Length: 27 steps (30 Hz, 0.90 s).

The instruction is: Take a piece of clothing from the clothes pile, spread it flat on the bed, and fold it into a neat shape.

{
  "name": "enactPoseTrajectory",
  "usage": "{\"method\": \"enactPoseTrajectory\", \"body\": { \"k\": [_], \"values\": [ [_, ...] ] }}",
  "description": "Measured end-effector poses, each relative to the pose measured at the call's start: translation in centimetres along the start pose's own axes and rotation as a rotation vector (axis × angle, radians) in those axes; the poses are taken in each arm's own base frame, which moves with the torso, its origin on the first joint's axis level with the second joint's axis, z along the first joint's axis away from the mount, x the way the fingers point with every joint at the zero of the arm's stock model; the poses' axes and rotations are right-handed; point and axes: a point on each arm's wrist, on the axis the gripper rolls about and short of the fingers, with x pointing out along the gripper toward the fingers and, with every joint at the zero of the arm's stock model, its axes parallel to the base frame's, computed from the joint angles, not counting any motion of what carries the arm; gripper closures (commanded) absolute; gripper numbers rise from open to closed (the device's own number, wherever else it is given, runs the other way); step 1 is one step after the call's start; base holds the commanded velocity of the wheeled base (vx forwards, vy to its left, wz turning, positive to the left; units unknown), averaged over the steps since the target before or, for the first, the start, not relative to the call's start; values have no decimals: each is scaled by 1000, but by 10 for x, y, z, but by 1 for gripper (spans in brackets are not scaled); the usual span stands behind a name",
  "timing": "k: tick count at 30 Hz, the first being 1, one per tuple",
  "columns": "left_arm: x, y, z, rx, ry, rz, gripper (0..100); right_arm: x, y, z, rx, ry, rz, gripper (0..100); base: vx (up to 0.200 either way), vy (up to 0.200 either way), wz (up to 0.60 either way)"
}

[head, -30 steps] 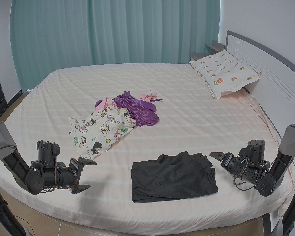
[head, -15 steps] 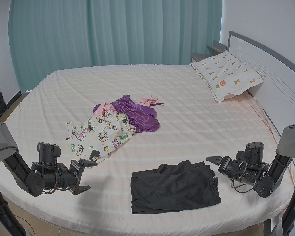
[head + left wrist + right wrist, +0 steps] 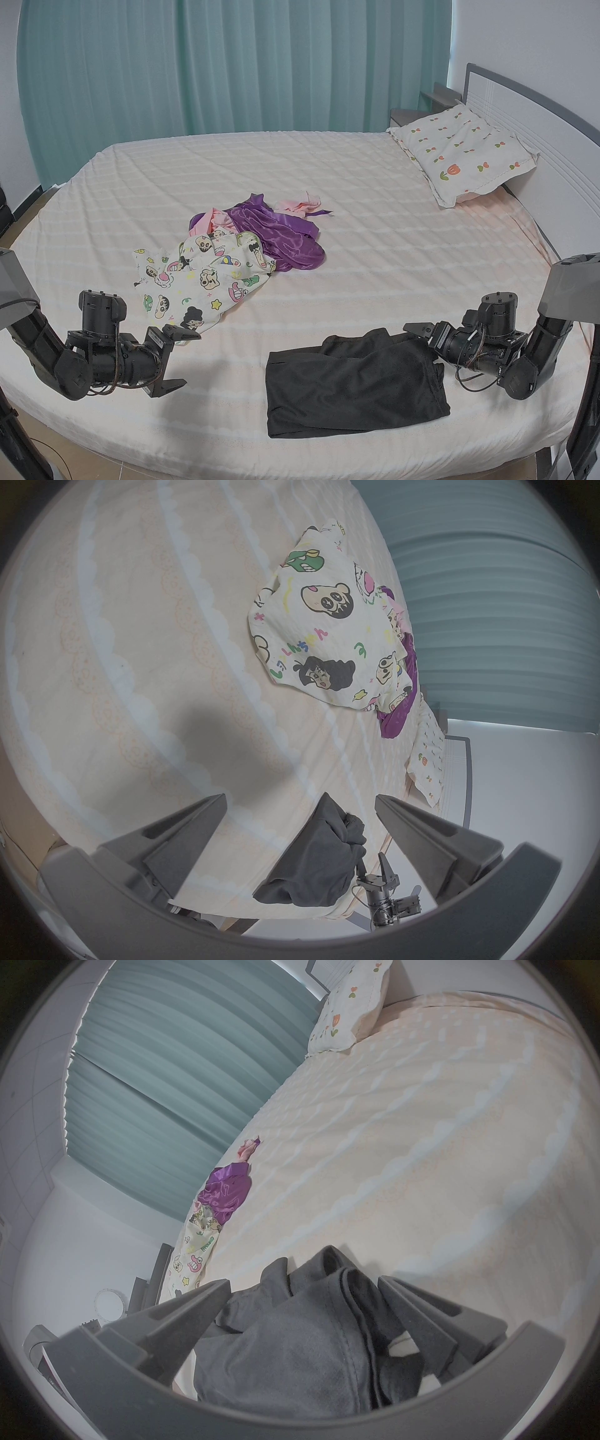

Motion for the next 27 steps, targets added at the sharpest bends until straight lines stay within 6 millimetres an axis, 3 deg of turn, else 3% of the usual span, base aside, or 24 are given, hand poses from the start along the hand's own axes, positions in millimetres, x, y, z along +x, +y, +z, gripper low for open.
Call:
{"method": "enactPoseTrajectory", "body": {
  "k": [1, 10, 27],
  "values": [
    [0, 0, 0, 0, 0, 0, 0, 2, 0, 0, -1, -5, 5, 100, 0, 0, 0],
    [0, 0, 0, -1, 0, 1, 0, 8, -7, -2, 3, -5, -10, 100, 0, 0, 0],
    [1, 1, 0, -1, 2, 3, 0, 5, -20, 19, 40, -107, -4, 100, 0, 0, 0]
  ]
}}
